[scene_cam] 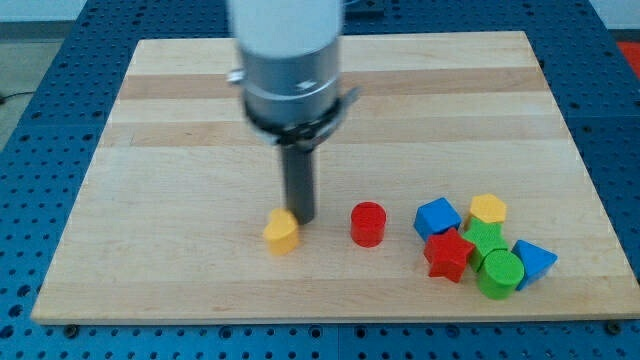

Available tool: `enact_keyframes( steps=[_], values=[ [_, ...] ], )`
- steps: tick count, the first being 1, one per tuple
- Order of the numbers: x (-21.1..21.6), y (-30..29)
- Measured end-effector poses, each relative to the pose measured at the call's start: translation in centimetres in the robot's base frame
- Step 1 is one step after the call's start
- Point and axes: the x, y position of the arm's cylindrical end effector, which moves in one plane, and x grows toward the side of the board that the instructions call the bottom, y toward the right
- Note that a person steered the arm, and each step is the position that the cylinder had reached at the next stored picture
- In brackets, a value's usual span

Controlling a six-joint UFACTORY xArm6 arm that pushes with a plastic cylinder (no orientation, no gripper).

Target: Slide the yellow heart towards the red circle

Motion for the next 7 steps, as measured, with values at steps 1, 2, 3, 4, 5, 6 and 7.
enact_keyframes(
  steps=[1,2,3,4,5,6,7],
  values=[
    [3.4,-5.3],
    [3.1,-4.6],
    [3.2,0.6],
    [6.9,4.6],
    [9.4,3.5],
    [9.5,3.0],
    [9.5,0.5]
  ],
)
